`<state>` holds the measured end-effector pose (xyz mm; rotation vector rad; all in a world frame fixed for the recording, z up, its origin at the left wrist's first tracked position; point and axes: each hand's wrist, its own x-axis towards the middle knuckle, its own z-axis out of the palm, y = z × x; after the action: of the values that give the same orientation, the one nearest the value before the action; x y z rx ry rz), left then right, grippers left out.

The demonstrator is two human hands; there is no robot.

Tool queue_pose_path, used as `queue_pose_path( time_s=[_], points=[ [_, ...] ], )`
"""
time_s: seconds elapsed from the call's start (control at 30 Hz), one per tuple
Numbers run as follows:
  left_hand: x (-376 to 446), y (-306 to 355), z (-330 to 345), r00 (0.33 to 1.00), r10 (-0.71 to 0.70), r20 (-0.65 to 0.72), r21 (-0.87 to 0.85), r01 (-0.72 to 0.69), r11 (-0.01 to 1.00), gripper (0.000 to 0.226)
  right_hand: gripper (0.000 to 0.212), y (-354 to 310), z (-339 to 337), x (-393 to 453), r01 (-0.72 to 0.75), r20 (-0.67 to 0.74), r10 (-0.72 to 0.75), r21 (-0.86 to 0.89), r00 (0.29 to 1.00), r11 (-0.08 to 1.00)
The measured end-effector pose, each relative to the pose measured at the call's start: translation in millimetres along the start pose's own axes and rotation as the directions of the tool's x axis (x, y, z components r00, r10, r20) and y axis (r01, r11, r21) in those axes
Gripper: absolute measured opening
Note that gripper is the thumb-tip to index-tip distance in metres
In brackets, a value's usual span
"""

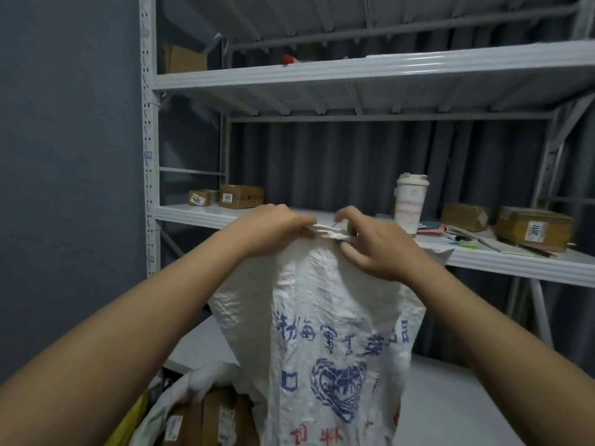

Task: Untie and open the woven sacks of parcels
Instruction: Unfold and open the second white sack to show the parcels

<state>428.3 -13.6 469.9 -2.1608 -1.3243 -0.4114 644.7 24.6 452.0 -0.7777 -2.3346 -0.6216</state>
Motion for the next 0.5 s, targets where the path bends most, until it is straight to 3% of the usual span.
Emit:
queue_pose_path(
  time_s=[0.07,0.1,0.17,0.23,0.3,0.37,0.4,0.43,0.5],
  points=[
    [-2,-8,4,0.999,-0.031,-0.028,-0.002,0.031,1.0,0.016,0.033,9,-3,-1,-0.085,0.14,0.082,0.018,0.987,0.996],
    [-4,-10,4,0.998,-0.054,0.032,-0.123,0.058,0.991,0.017,0.031,11,-3,-2,-0.053,0.146,0.057,-0.031,0.988,0.998],
    [-4,-7,1,0.977,-0.076,0.202,-0.44,0.16,0.884,0.028,0.032,12,5,-2,0.076,0.06,-0.063,-0.242,0.996,0.967],
    [1,5,1,0.969,-0.064,0.237,-0.535,0.185,0.824,0.027,0.038,5,9,-4,0.158,-0.049,-0.185,-0.338,0.982,0.928],
    [3,9,2,0.992,-0.056,0.116,-0.347,0.093,0.933,0.024,0.037,0,14,-6,0.123,-0.068,-0.147,-0.268,0.987,0.956],
    [0,4,7,0.999,0.011,-0.052,0.052,-0.009,0.999,0.026,0.035,0,1,-5,0.011,0.018,-0.012,0.017,1.0,1.0],
    [-3,1,12,0.988,0.071,-0.135,0.124,-0.054,0.991,0.03,0.036,0,-2,-5,-0.052,0.076,0.04,0.173,0.996,0.984],
    [-4,-1,15,0.985,0.087,-0.15,0.129,-0.068,0.989,0.036,0.035,0,-3,-6,-0.029,0.088,0.011,0.211,0.996,0.977],
    [-5,4,9,0.999,-0.025,0.041,-0.108,0.029,0.994,0.052,0.032,3,7,-3,0.134,0.003,-0.134,-0.083,0.991,0.987]
  ],
)
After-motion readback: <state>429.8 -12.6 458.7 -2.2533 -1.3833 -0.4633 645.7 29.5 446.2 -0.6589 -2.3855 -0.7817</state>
